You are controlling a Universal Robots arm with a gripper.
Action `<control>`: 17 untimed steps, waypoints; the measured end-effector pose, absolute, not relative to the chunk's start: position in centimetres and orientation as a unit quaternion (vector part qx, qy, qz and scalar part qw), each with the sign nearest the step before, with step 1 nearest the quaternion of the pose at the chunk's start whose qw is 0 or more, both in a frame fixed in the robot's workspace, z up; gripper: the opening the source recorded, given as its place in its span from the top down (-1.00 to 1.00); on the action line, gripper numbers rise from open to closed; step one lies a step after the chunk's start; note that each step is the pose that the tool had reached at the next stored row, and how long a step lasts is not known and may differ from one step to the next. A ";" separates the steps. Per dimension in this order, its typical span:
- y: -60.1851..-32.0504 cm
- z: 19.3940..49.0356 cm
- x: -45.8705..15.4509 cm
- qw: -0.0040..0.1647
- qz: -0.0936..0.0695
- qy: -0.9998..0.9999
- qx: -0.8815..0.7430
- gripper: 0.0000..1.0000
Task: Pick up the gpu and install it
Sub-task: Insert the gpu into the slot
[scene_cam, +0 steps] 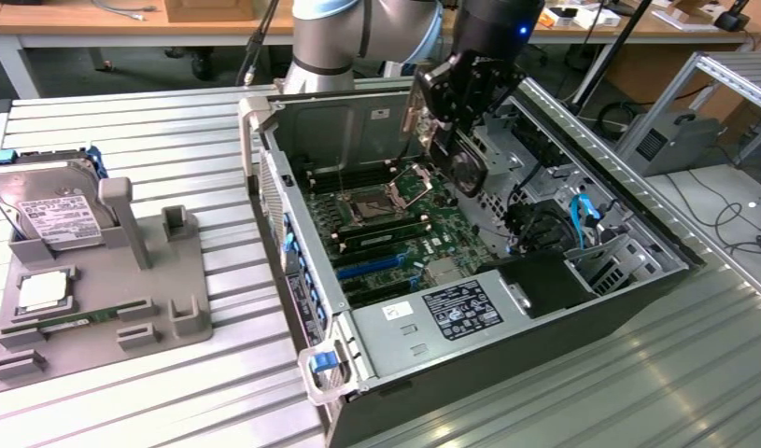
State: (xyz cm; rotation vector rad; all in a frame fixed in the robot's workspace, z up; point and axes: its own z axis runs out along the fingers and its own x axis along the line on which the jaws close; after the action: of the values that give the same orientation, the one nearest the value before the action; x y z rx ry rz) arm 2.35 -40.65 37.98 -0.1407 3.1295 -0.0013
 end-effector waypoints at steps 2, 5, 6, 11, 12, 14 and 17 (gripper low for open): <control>-40.7 38.0 2.4 0.004 0.000 0.998 -0.056 0.47; -40.7 38.0 2.3 0.004 0.000 0.998 -0.070 0.47; -40.7 38.0 2.4 0.004 0.000 0.997 -0.075 0.47; -40.7 38.0 2.4 0.004 0.000 0.995 -0.098 0.47; -40.7 38.0 2.4 0.004 0.000 0.995 -0.101 0.47; -40.7 38.0 2.3 0.004 0.000 0.994 -0.111 0.47; -40.7 38.0 2.4 0.004 0.000 0.993 -0.122 0.47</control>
State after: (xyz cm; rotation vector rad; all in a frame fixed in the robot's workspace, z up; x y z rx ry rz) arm 2.35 -40.65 37.99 -0.3820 3.1093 -0.0002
